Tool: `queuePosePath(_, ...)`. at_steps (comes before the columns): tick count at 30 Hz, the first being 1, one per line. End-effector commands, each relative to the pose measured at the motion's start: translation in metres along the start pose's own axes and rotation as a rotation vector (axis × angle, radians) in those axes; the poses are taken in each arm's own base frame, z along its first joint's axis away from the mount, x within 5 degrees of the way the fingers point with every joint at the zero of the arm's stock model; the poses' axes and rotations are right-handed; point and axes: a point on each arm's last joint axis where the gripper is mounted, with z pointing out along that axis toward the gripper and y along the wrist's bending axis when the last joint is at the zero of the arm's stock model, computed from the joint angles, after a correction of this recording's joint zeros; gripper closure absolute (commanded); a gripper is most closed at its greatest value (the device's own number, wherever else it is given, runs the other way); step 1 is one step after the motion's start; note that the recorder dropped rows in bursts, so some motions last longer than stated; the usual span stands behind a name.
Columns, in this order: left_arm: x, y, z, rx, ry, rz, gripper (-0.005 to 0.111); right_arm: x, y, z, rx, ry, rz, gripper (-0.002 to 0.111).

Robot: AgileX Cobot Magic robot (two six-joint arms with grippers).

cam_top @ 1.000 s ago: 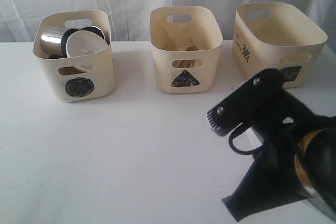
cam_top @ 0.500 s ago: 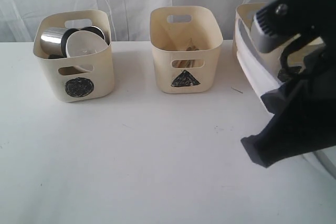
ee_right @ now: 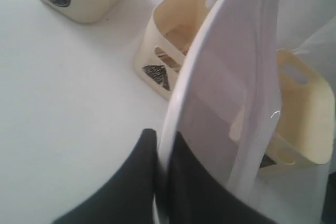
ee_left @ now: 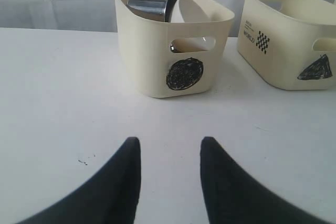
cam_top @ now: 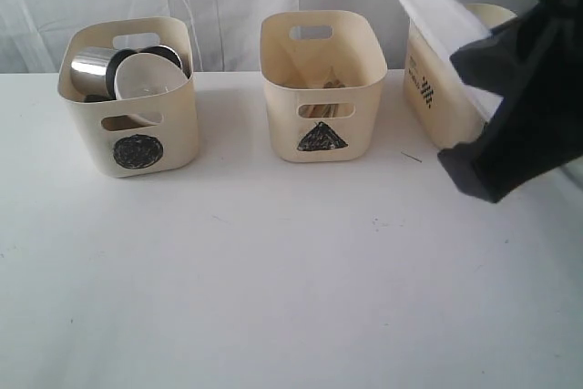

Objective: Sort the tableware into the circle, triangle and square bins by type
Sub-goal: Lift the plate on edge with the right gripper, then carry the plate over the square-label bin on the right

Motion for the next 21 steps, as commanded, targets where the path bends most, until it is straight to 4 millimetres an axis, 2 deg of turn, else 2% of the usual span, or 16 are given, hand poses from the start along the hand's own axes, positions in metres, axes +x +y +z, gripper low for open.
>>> queuePosePath(1, 0.001, 0.0, 0.0, 0.001, -0.001, -0.018, 0.064, -0.012, -0.017, -0.006, 0.119, -0.101, -0.069, 0.108)
queuePosePath(10, 0.001, 0.0, 0.0, 0.001, -0.001, -0.018, 0.064, -0.019, -0.036, 0.006, 0.193, -0.166, -0.068, 0.108)
queuePosePath(16, 0.001, 0.0, 0.0, 0.0, -0.001, -0.016, 0.064, -0.02, -0.054, 0.028, 0.252, -0.153, -0.07, 0.108)
queuePosePath(21, 0.001, 0.0, 0.0, 0.0, -0.001, -0.016, 0.064, -0.02, -0.068, 0.056, 0.253, -0.166, -0.047, 0.108)
